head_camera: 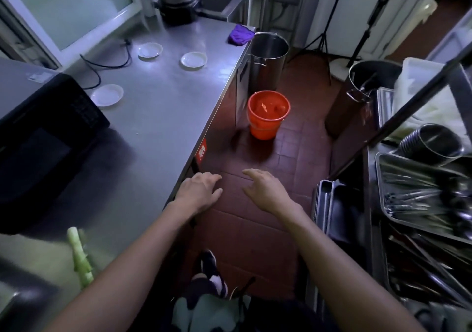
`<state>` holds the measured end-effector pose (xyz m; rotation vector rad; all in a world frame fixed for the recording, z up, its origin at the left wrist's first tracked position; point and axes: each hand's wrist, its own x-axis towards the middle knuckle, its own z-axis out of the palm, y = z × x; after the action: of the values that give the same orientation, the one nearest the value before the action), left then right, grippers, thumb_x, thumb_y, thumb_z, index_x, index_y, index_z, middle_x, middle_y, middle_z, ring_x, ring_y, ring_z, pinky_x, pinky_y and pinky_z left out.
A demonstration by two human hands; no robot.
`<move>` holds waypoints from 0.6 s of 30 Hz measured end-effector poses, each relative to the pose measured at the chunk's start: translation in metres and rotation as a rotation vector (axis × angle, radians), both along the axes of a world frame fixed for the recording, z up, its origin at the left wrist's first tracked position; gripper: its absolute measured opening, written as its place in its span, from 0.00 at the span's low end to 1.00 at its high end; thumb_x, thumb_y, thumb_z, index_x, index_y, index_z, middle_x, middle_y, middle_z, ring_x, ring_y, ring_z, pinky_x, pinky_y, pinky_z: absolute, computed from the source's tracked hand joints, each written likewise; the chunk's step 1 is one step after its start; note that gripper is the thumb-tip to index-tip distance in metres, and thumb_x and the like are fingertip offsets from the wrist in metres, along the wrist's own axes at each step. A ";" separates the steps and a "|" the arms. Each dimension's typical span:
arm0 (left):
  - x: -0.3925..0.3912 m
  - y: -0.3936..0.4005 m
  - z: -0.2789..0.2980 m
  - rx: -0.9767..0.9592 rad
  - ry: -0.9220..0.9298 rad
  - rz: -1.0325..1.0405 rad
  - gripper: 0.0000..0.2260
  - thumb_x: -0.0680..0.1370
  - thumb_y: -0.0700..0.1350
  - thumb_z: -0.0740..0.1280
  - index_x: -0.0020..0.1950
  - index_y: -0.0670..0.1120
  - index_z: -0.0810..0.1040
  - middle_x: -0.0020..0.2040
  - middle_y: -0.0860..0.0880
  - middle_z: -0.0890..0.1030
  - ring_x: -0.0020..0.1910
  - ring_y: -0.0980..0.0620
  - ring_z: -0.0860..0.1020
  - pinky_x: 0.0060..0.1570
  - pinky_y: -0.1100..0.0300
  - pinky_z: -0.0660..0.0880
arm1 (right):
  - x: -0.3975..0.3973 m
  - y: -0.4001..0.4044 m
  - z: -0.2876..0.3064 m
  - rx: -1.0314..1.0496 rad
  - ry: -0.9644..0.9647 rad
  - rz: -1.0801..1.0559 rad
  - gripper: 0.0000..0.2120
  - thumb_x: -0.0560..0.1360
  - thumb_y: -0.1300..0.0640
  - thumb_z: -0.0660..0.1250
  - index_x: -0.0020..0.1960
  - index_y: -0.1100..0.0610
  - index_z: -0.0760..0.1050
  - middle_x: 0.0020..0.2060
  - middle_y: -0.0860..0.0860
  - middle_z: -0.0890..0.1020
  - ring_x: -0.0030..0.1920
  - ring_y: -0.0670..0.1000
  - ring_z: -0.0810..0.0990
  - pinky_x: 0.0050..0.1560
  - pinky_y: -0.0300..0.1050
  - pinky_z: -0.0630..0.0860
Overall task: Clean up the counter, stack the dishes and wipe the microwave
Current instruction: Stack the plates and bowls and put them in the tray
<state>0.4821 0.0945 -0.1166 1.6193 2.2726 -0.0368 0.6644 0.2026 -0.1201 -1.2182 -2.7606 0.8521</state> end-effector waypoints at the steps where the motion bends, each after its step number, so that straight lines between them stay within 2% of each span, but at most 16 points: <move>1: -0.004 0.005 -0.005 -0.012 -0.013 -0.002 0.22 0.81 0.58 0.60 0.74 0.54 0.69 0.69 0.51 0.75 0.67 0.47 0.72 0.63 0.49 0.71 | -0.004 0.005 -0.004 0.000 -0.013 0.000 0.24 0.77 0.48 0.65 0.72 0.49 0.70 0.70 0.48 0.74 0.69 0.55 0.72 0.65 0.55 0.72; 9: -0.068 0.057 -0.040 -0.086 -0.116 0.056 0.22 0.81 0.58 0.59 0.74 0.55 0.67 0.70 0.51 0.73 0.68 0.47 0.71 0.62 0.48 0.70 | -0.069 0.060 -0.026 -0.023 -0.147 0.066 0.24 0.78 0.47 0.65 0.73 0.49 0.69 0.71 0.48 0.73 0.70 0.54 0.70 0.66 0.54 0.70; 18: -0.155 0.142 -0.021 -0.005 -0.161 0.112 0.21 0.80 0.58 0.61 0.73 0.56 0.69 0.68 0.48 0.76 0.65 0.43 0.75 0.60 0.48 0.73 | -0.159 0.130 -0.007 -0.005 -0.075 0.078 0.24 0.77 0.50 0.66 0.73 0.52 0.70 0.71 0.50 0.73 0.69 0.56 0.72 0.65 0.56 0.72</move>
<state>0.3272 0.2364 -0.1380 1.4342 2.2326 0.1115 0.5059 0.3324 -0.1276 -1.1738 -2.8845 0.8363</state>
